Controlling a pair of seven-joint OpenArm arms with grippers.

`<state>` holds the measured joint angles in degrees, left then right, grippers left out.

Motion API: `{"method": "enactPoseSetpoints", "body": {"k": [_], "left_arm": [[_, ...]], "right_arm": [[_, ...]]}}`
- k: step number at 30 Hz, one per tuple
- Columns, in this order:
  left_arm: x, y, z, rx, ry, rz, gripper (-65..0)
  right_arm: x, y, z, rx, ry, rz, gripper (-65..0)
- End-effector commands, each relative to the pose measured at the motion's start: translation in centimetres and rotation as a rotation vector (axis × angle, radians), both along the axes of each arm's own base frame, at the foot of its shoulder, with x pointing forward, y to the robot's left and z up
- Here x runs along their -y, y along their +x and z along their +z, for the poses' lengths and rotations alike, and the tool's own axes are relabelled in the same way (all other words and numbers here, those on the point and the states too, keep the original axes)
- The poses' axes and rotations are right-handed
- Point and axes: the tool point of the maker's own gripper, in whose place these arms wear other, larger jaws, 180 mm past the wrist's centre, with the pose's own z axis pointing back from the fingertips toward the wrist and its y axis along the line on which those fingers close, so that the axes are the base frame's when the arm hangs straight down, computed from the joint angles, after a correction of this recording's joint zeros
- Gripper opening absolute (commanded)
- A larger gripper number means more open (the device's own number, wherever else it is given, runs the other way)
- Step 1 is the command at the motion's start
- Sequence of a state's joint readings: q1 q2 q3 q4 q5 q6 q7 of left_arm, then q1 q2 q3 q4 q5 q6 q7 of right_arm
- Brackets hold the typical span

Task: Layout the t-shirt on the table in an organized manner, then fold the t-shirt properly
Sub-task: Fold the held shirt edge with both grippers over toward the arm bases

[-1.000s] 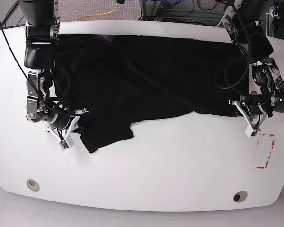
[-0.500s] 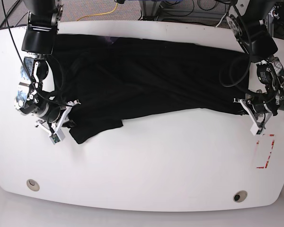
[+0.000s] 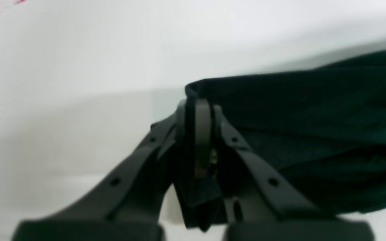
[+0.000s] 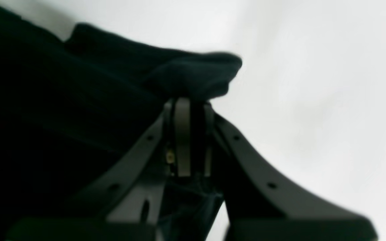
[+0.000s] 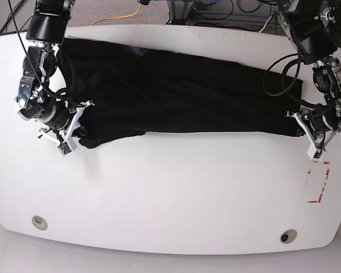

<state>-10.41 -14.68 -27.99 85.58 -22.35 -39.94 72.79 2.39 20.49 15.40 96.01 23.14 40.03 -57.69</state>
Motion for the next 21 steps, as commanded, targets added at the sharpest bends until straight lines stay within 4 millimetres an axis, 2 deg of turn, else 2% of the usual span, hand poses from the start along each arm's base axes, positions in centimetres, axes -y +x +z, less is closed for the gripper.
{"method": "enactPoseSetpoints", "body": {"k": [1, 4, 10, 14, 21], "left_arm": [[-0.8, 0.6, 1.5, 0.042, 0.029, 0.0, -65.0], [-0.8, 0.1, 1.0, 0.028, 0.031, 0.0, -65.0], [-1.5, -0.3, 1.0, 0.019, 0.046, 0.003, -65.0], [-1.5, -0.8, 0.5, 0.003, 0.048, 0.002, -65.0], [-2.5, -1.1, 0.7, -0.005, 0.073, 0.007, -65.0]], "right_arm": [[-0.1, 0.3, 1.6, 0.056, -0.007, 0.015, -64.7], [-1.1, -0.6, 1.8, 0.065, -0.001, 0.031, -64.7], [-1.5, -2.4, 2.7, 0.084, -0.025, 0.032, -64.5], [-1.2, -3.7, 3.4, 0.074, -0.073, 0.027, -64.5], [-0.2, -5.2, 3.0, 0.031, -0.097, -0.014, -64.5]]}}
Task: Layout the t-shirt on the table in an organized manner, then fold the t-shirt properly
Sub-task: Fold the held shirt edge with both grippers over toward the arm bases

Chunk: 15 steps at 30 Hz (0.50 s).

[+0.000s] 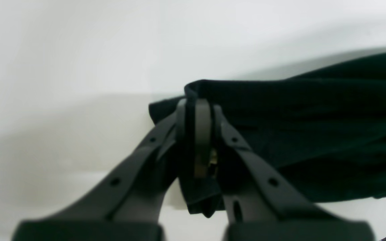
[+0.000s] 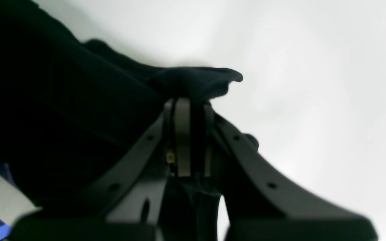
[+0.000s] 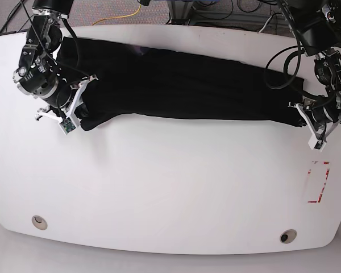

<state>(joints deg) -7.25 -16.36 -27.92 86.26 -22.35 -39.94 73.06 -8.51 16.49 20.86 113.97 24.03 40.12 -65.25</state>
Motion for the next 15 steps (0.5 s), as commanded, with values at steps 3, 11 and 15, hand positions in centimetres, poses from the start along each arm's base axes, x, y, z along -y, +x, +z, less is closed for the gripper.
{"method": "enactPoseSetpoints", "body": {"k": [3, 11, 15], "left_arm": [[-1.5, 0.4, 1.4, 0.035, 0.041, 0.003, -65.0], [-2.2, 0.3, 1.7, 0.032, 0.06, 0.005, -65.0], [-2.6, 0.1, 1.7, 0.028, 0.069, 0.008, -65.0]], "right_arm": [[1.6, -0.6, 0.4, 0.0, -0.033, -0.033, -64.5], [2.2, -2.7, -0.8, -0.055, -0.044, -0.052, -64.4], [2.2, -4.1, -1.8, -0.097, -0.042, -0.052, -64.4]]}}
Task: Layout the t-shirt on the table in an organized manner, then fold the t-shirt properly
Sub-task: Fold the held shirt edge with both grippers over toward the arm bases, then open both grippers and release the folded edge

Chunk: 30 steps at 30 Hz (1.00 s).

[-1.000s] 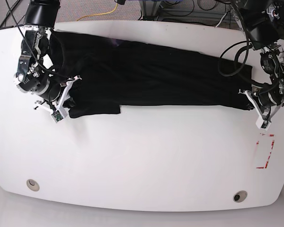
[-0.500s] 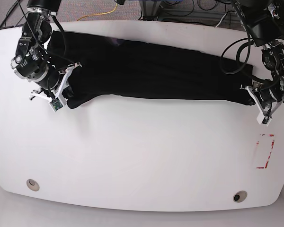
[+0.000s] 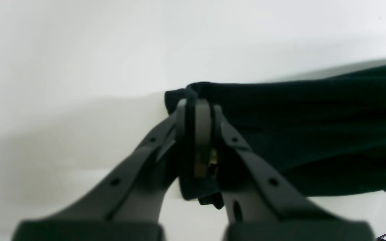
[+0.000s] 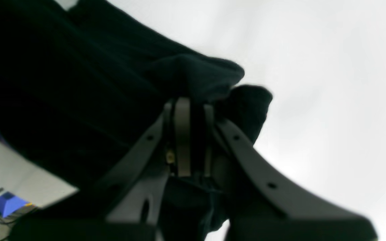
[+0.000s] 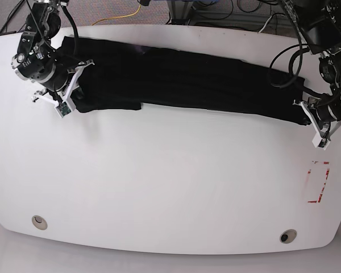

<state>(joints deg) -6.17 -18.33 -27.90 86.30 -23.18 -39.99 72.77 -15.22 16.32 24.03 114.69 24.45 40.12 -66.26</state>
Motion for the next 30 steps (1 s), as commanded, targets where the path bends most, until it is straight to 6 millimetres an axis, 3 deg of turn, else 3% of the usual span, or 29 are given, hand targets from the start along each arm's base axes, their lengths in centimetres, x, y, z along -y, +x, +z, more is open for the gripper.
{"method": "enactPoseSetpoints", "body": {"k": [1, 13, 15, 19, 22, 25, 28, 30], "left_arm": [[-1.8, 0.4, 1.5, 0.027, 0.054, 0.009, -65.0], [-2.0, 0.0, 1.2, 0.014, 0.059, 0.008, -65.0], [-2.0, 0.0, 1.2, 0.014, 0.061, 0.008, -65.0], [-2.1, -0.1, 1.1, 0.009, 0.064, 0.007, -60.8], [-2.8, -0.6, 1.1, -0.003, 0.082, 0.009, -51.4], [-2.9, -0.8, 1.1, -0.008, 0.088, 0.007, -39.7], [-3.0, -0.9, 1.1, -0.009, 0.092, 0.008, -27.9], [-3.2, -0.9, 1.2, -0.011, 0.098, 0.009, -24.3]], "right_arm": [[0.6, -0.5, 0.2, -0.002, -0.028, -0.002, -64.4], [0.7, -2.7, -1.3, -0.069, -0.028, -0.004, -62.8], [0.8, -2.8, -1.4, -0.071, -0.031, -0.005, -57.5], [0.8, -3.1, -1.5, -0.079, -0.032, -0.007, -38.8], [0.9, -3.7, -1.8, -0.094, -0.035, -0.005, -23.1], [1.1, -4.0, -1.9, -0.104, -0.04, -0.008, -11.6], [2.4, -4.7, -1.8, -0.107, -0.045, -0.053, -6.2], [3.9, -5.0, -1.4, -0.097, -0.061, -0.1, -6.2]]}}
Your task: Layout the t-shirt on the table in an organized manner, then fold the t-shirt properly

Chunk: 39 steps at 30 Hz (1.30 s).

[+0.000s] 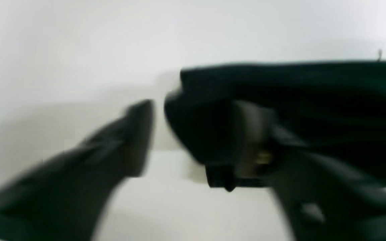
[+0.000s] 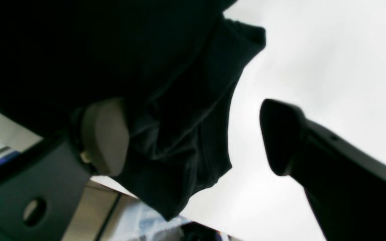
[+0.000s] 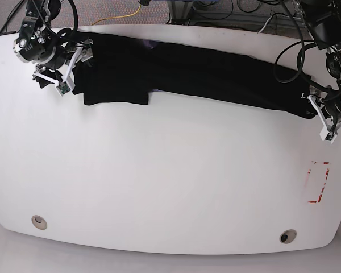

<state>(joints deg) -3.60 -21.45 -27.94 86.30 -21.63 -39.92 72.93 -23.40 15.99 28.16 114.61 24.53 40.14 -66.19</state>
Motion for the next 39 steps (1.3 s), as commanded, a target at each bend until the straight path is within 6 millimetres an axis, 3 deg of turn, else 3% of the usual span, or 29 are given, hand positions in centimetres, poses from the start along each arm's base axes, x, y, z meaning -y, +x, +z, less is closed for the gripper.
{"method": "enactPoseSetpoints", "body": {"k": [1, 11, 19, 28, 33, 39], "left_arm": [[-1.0, 1.0, 1.7, 0.047, 0.03, -0.006, -23.9], [-2.1, 1.1, 2.9, 0.061, 0.067, -0.008, -24.0], [-2.2, 1.8, 4.9, 0.113, 0.113, -0.031, -24.0], [-2.0, 1.9, 5.3, 0.125, 0.119, -0.036, -24.2], [-2.0, 1.9, 5.2, 0.123, 0.116, -0.035, -24.2], [-1.9, 1.9, 5.2, 0.123, 0.116, -0.036, -24.2]], "right_arm": [[2.3, 0.2, 1.2, 0.032, -0.052, -0.043, -6.2], [4.7, 2.9, 5.2, 0.202, 0.032, -0.154, -5.7], [2.3, 5.4, 7.0, 0.285, 0.172, -0.116, -5.5], [-1.9, 8.7, 4.1, 0.224, 0.326, -0.063, -5.9], [-1.7, 9.9, 1.3, 0.151, 0.352, -0.097, -5.9], [-0.6, 10.2, -0.4, 0.121, 0.264, -0.114, -5.9]]}}
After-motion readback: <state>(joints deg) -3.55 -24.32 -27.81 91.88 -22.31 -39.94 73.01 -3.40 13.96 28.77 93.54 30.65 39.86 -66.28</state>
